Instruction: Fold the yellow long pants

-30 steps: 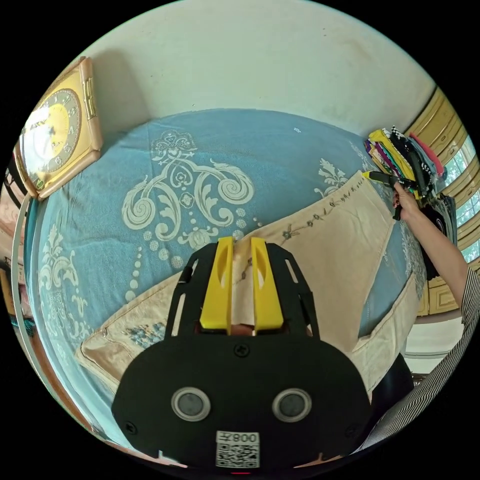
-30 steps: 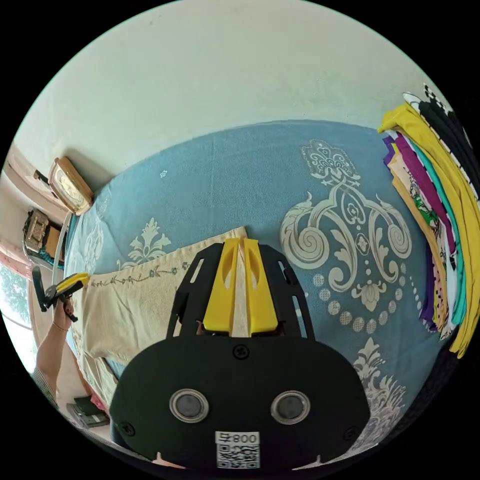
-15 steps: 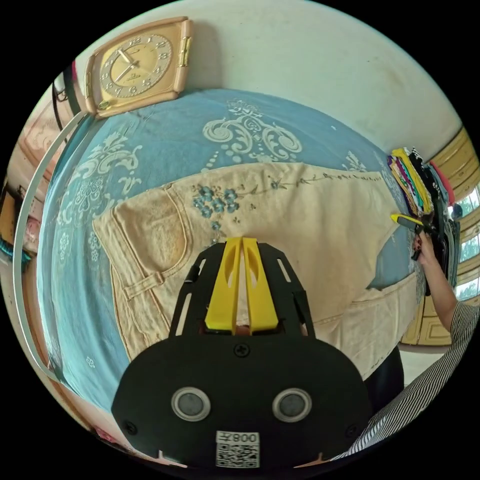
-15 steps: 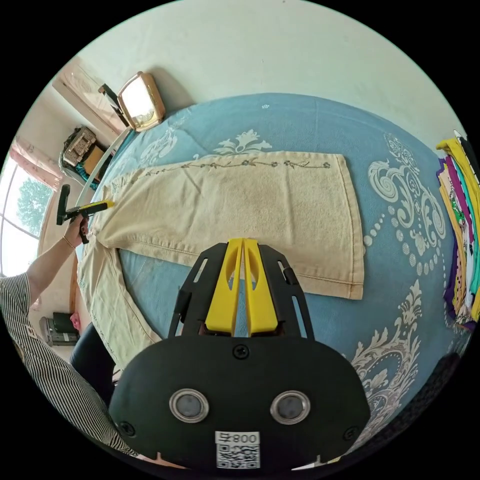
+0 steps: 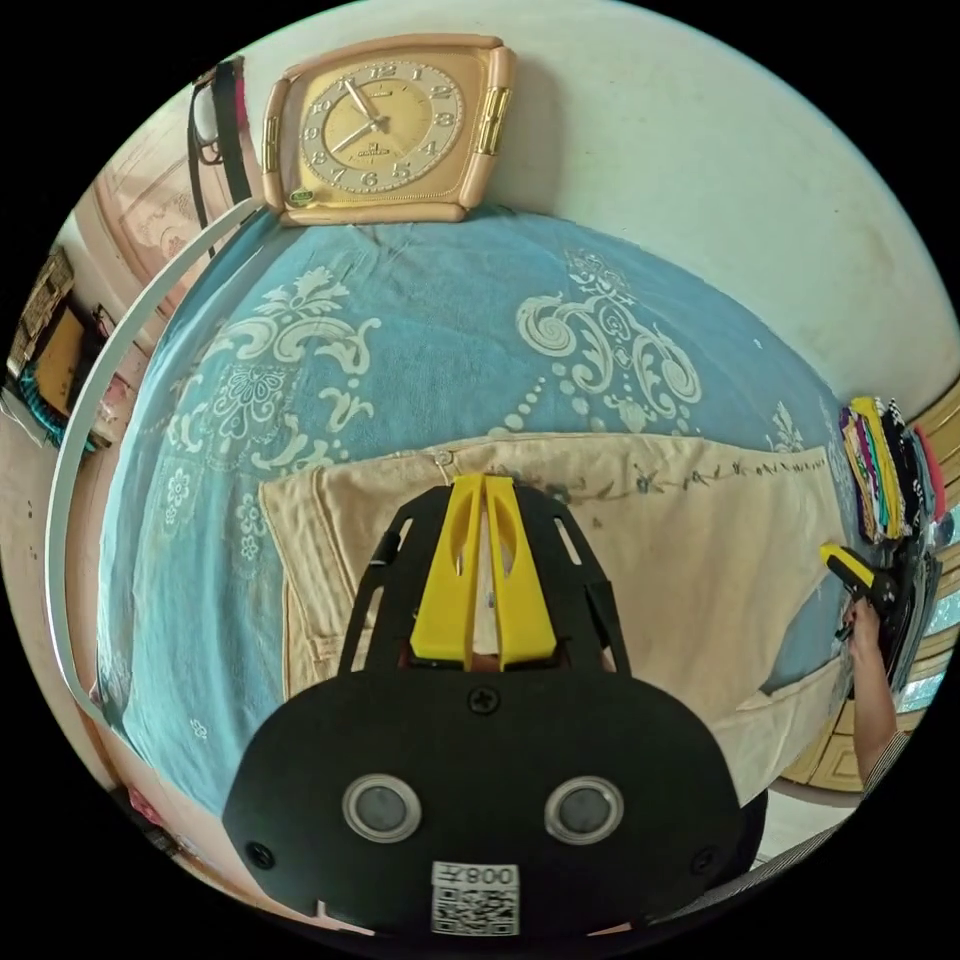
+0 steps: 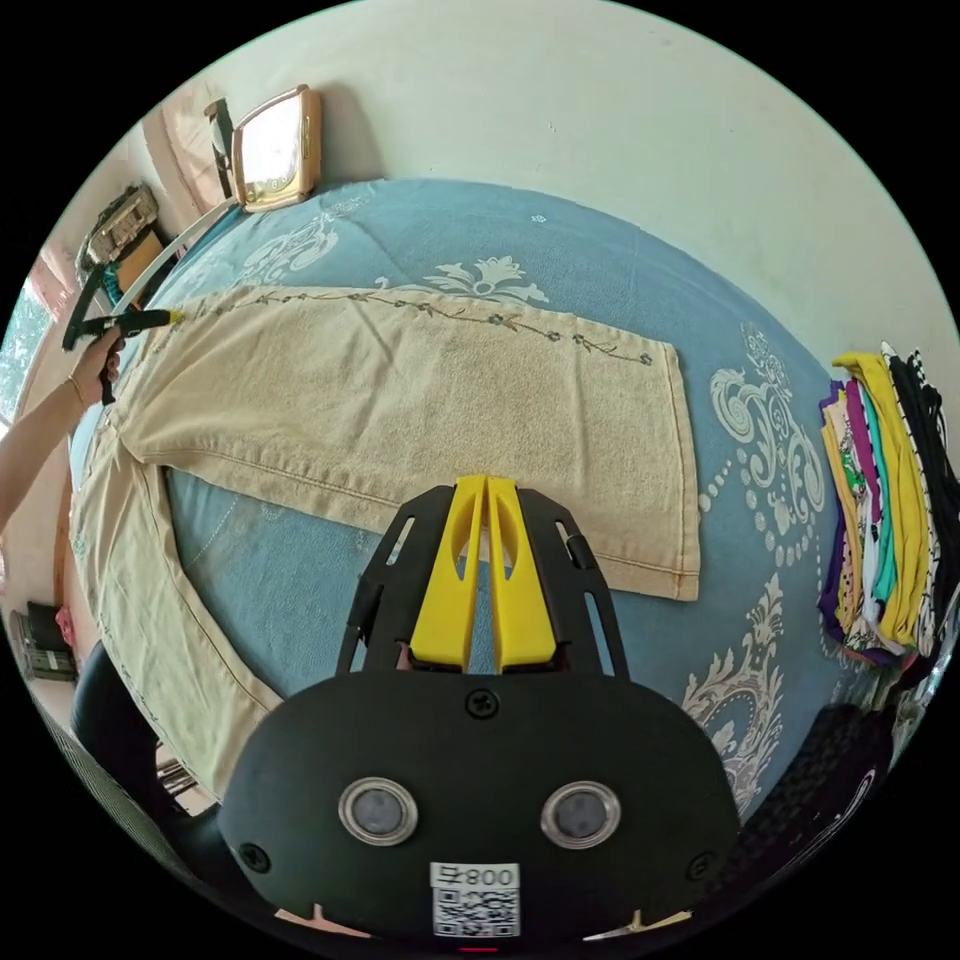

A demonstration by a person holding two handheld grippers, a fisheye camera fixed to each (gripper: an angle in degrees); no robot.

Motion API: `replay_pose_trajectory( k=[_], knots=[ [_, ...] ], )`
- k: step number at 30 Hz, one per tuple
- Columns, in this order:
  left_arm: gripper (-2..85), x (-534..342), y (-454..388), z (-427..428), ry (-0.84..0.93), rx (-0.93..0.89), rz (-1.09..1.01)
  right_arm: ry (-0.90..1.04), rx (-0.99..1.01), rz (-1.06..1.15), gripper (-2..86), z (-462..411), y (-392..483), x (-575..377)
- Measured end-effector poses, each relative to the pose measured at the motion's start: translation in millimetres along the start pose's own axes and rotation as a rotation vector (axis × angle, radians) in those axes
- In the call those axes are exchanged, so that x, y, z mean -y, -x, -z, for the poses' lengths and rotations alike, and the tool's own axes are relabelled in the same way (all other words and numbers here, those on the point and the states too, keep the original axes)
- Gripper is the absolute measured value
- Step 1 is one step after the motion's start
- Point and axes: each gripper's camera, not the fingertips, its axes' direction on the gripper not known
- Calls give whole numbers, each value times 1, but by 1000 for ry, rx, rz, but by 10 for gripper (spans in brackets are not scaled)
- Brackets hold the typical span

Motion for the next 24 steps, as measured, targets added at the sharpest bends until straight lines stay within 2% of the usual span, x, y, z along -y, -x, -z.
replay_pose_trajectory(
  k=[5,10,15,18,20,24],
  knots=[
    [3,-7,-6,28,-28,9,-8,-8,-106,37,1,-21,22,-13],
    [3,-37,-10,81,-61,10,-23,30,-91,-14,1,-34,24,-16],
    [3,-119,8,150,-104,-14,-24,-58,-67,-83,2,-36,20,-30],
    [3,-176,29,186,-102,-37,42,-72,104,-70,5,-43,27,-39],
    [3,-210,38,206,-112,-74,79,-59,203,26,9,-50,53,-44],
    [4,-268,38,230,-89,-155,141,-53,163,100,3,-63,92,-53]
  ],
)
